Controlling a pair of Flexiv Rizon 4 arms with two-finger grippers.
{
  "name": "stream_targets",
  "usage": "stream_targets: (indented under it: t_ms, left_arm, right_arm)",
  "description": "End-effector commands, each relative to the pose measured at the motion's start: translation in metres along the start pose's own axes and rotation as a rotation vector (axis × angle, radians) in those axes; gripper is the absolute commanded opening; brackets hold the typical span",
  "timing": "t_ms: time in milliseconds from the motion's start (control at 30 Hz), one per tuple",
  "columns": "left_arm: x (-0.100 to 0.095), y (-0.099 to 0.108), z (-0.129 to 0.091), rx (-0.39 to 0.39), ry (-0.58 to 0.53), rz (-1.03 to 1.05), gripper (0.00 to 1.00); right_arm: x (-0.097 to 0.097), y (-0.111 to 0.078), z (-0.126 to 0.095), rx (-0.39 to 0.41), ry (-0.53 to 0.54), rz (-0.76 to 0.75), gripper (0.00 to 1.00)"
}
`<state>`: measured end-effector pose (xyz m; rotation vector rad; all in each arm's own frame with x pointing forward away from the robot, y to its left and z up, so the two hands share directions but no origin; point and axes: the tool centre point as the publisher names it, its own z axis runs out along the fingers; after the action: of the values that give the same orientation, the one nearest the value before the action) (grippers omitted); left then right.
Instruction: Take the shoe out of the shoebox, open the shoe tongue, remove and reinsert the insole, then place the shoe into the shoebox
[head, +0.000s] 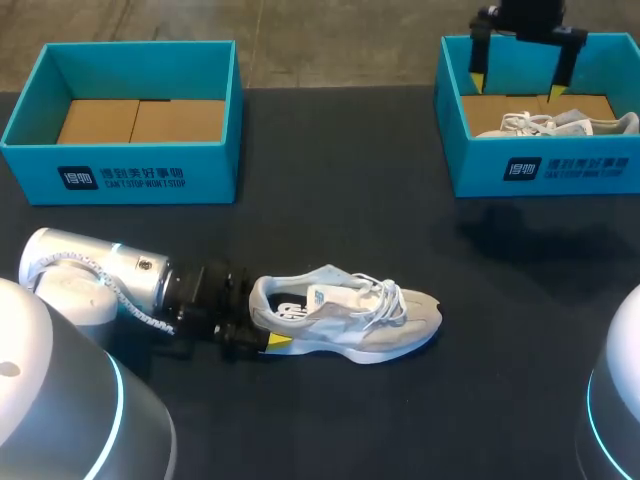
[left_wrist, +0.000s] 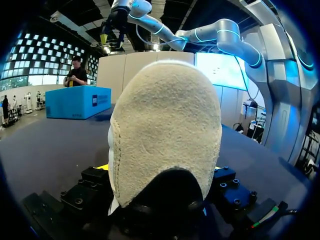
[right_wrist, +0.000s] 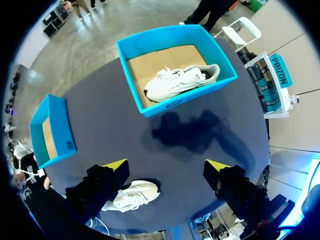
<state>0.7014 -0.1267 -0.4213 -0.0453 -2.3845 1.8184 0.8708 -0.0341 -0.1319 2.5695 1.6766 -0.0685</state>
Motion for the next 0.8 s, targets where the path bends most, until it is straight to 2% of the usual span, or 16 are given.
stream_targets:
  t_ms: [33,100,167,300,600,767,800]
  left_arm:
    - [-0.001,0.006,0.000,0.000,-0.002,0.000,0.00]
    - [-0.001,0.006,0.000,0.000,-0.002,0.000,0.00]
    - [-0.001,0.006,0.000,0.000,-0.002,0.000,0.00]
    - [-0.001,0.006,0.000,0.000,-0.002,0.000,0.00]
    - [-0.001,0.006,0.000,0.000,-0.002,0.000,0.00]
    - [-0.001,0.006,0.000,0.000,-0.002,0.000,0.00]
    - [-0.001,0.006,0.000,0.000,-0.002,0.000,0.00]
  right_arm:
    - [0.018,-0.001,-0.010,-0.043,0.001,0.003,1.00]
    - [0.039,-0.015,-0.002,-0.025,-0.033,0.025,1.00]
    - [0.064,-0.037,0.011,-0.017,-0.056,0.007,1.00]
    - [0.095,-0.077,0.027,0.023,-0.044,-0.018,1.00]
    - [0.129,-0.159,0.051,0.005,0.005,-0.028,1.00]
    - [0.142,-0.191,0.070,0.018,-0.006,0.059,1.00]
    - [0.145,-0.195,0.074,0.036,0.027,0.052,1.00]
